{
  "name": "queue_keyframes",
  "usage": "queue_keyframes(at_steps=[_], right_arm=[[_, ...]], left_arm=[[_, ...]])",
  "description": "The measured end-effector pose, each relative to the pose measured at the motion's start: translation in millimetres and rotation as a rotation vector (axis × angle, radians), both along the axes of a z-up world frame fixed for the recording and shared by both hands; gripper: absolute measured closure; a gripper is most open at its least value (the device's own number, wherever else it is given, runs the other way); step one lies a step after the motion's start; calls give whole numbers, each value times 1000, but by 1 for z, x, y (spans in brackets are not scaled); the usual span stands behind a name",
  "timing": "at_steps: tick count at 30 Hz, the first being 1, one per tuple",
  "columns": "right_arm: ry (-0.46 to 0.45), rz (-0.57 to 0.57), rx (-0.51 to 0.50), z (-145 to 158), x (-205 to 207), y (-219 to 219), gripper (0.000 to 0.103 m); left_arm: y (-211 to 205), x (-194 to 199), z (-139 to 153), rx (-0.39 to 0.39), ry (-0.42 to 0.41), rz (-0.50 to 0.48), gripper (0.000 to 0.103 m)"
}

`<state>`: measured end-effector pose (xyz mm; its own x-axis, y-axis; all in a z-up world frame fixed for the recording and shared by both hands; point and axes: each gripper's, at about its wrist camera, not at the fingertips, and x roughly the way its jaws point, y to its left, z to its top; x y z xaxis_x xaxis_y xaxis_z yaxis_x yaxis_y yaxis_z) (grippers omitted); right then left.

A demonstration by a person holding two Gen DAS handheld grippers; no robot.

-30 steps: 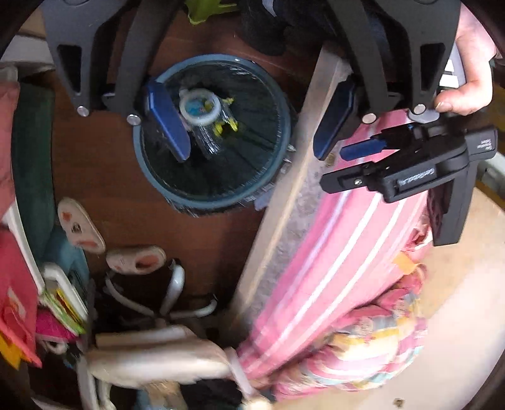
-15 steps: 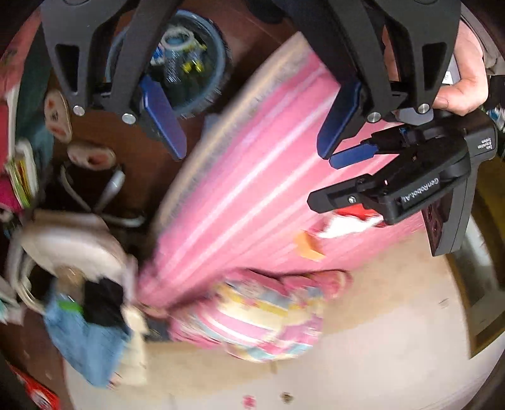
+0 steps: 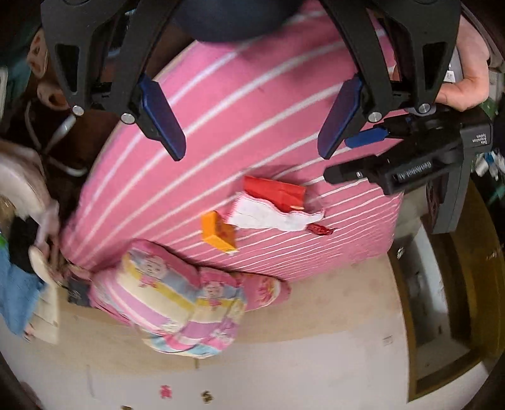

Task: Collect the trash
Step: 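Move both tools back to the bed toward the red bag and white cloth, then grasp the red snack bag with the left tool while the right tool grasps the white cloth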

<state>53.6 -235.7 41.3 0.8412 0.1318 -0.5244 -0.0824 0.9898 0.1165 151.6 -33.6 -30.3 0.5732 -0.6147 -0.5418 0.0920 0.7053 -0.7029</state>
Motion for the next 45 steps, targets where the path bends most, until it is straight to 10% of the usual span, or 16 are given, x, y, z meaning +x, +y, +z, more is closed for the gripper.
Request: queue_keyframes(at_steps=[5,20,38,45], right_arm=[[-43,50,22,-14,57,16,18],[-43,141,-366,-84,180,33,30],[-24,233,-534,-111,228,54,64],[47,220,-446,-113,243,46,100]], left_arm=[[7,47,-21,28,16,-29,15],[12,149,-59,-9,118,-18,18],[1,172,-75,-129,126,-73,78],[2,171,-72,-138,101,-79,89]])
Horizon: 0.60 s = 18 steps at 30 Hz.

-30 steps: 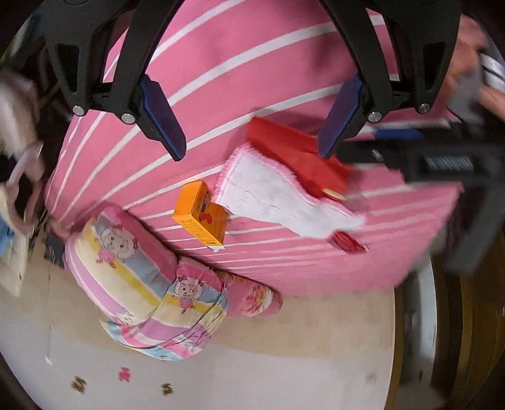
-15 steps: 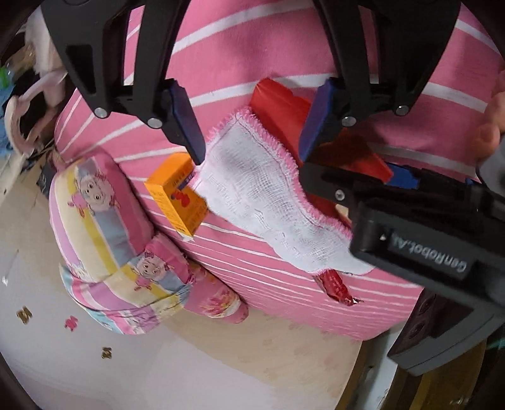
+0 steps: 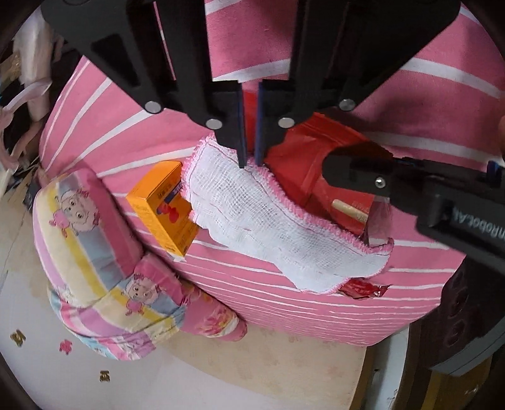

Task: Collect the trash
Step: 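Grasp the red snack bag with the left tool while the right tool grasps the white cloth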

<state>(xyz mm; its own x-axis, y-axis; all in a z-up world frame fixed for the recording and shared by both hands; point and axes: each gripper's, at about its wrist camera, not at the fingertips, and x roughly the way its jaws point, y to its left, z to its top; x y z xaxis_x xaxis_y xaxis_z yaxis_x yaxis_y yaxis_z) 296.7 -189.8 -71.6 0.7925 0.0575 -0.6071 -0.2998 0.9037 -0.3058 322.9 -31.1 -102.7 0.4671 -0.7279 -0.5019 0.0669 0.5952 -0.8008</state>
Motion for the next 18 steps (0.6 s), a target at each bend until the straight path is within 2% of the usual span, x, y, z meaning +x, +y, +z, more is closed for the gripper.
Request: queue_keyframes(at_steps=[4,5,11,13,15,16,17,18], right_arm=[[-22,-11,42,6,-2,-2,102],[-35,-16,53,8,-3,-3,102],[-105,-31,141,33,-13,-10,102],[-105,-19,141,35,-15,-8,101],[-142,7,96,35,-22,1,82],[-156,20,86,35,-25,3,50],[-183,41,72,35,-29,8,40],[-192,57,65,34,-31,12,40]], left_arm=[[1,-2,5,5,-25,8,95],[1,-3,8,14,-40,7,101],[-2,-14,36,78,-144,3,102],[-1,-16,39,86,-148,8,102],[2,-18,38,90,-133,16,102],[4,-19,36,93,-123,23,102],[5,-19,35,92,-112,29,102],[6,-19,33,93,-104,32,102]])
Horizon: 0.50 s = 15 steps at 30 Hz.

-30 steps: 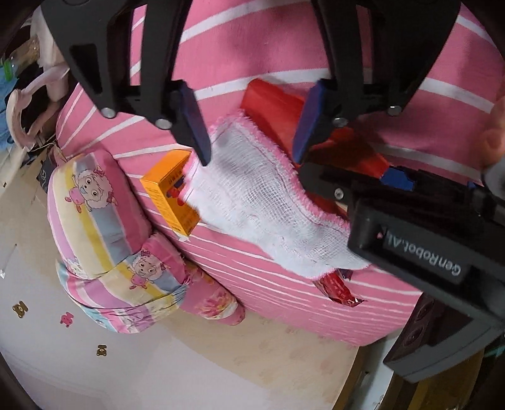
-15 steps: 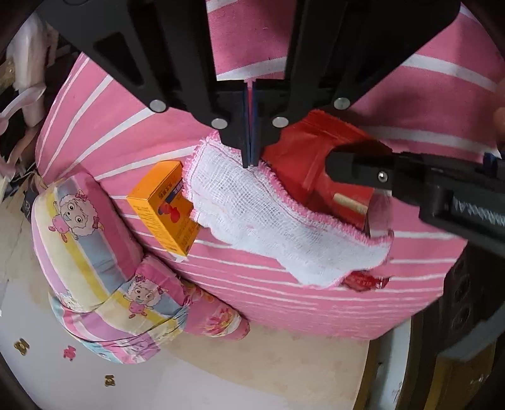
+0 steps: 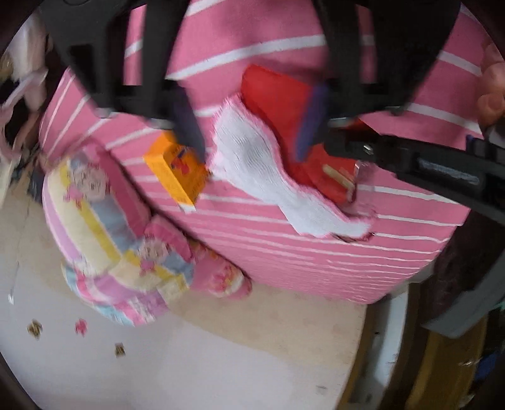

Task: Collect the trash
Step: 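Grasp the red snack bag with the left tool while the right tool grasps the white cloth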

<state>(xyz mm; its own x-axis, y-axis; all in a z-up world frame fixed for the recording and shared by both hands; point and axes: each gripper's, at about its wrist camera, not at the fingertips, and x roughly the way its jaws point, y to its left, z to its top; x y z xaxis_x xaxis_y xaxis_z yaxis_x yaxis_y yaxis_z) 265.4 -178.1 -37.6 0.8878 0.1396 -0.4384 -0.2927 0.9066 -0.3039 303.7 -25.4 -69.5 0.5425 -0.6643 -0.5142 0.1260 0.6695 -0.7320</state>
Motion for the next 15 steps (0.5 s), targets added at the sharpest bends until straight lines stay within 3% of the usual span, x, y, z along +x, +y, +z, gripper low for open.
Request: queue_keyframes(at_steps=[3,5,9,12,13,15], right_arm=[[12,24,-49,-6,4,13,42],[33,7,-73,-12,14,18,52],[60,7,-52,-16,27,22,54],[93,14,-13,-19,35,23,75],[104,9,-3,-20,38,22,95],[143,-10,26,-23,47,17,100]], left_arm=[[2,0,-1,12,6,12,102],[2,-1,-1,11,9,14,102],[8,2,-4,5,26,33,102],[13,4,-10,-10,51,40,102],[14,4,-12,-18,58,46,102],[14,4,-13,-18,60,44,102]])
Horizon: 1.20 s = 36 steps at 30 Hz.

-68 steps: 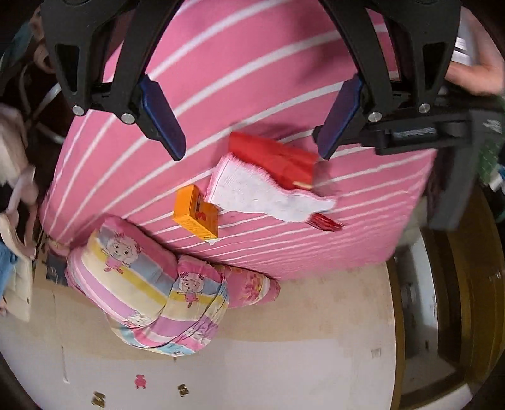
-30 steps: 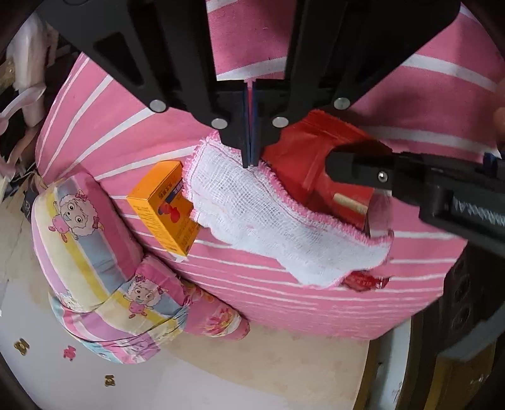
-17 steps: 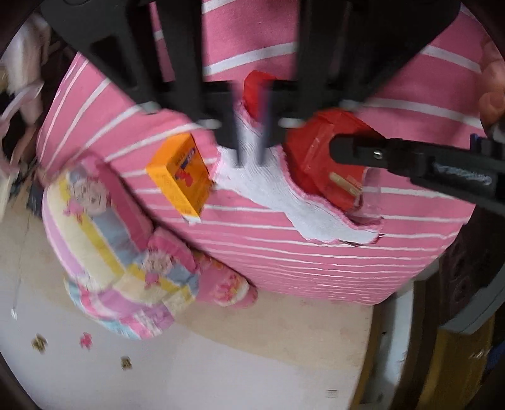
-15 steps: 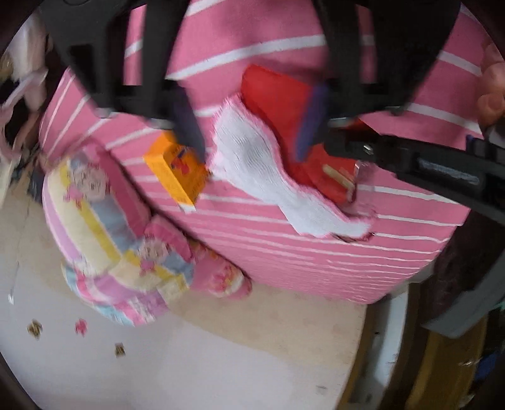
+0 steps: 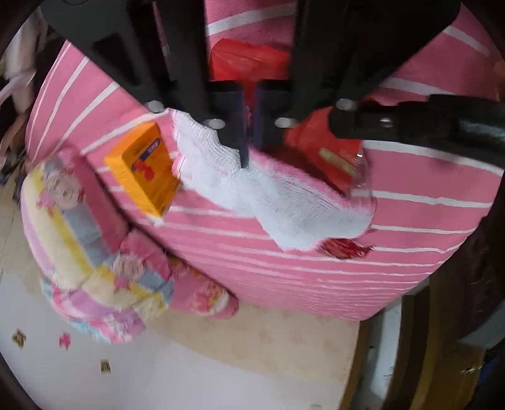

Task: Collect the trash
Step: 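Grasp the red snack bag with the left tool while the right tool grasps the white cloth, then carry the red bag and white cloth from the bed over the bin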

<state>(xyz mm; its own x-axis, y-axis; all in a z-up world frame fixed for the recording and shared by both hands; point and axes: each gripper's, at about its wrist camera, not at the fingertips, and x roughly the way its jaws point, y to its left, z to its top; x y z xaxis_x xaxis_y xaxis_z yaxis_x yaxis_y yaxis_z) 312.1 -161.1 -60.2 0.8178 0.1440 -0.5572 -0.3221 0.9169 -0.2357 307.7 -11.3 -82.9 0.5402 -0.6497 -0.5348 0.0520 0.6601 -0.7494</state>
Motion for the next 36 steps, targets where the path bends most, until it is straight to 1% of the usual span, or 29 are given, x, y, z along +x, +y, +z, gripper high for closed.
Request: queue_keyframes(at_steps=[3,7,9,10,13,14,17,19,21,23,27,30,34,36], right_arm=[[-3,-24,35,2,2,-7,100],[-84,-53,85,19,-10,-15,100],[-126,-74,136,32,-19,-22,100],[-138,-82,155,37,-21,-25,100],[-193,-124,263,62,-40,-40,100],[-219,-142,313,74,-50,-48,100],[-257,-170,389,96,-70,-60,100],[-260,-179,430,106,-81,-67,100],[-256,-194,478,115,-98,-75,100],[-252,-204,507,122,-117,-80,100],[-218,-211,568,130,-146,-90,100],[-204,-210,598,135,-167,-91,100],[-203,-191,632,149,-190,-88,100],[-206,-180,655,157,-198,-89,100]], left_arm=[[0,0,0,3,-7,2,102],[-1,-2,7,-1,-37,-3,102],[-3,-8,16,7,-78,-17,102],[-4,-12,25,12,-111,-27,102],[-4,-26,47,16,-186,-35,102],[-3,-33,55,18,-213,-36,102],[1,-53,76,19,-276,-26,102],[3,-66,86,20,-302,-18,102],[2,-80,95,35,-327,-14,102],[1,-96,102,47,-344,-11,102],[6,-134,109,45,-348,22,102],[7,-158,119,61,-359,42,102],[14,-189,133,84,-374,66,102],[19,-205,139,82,-371,80,102]])
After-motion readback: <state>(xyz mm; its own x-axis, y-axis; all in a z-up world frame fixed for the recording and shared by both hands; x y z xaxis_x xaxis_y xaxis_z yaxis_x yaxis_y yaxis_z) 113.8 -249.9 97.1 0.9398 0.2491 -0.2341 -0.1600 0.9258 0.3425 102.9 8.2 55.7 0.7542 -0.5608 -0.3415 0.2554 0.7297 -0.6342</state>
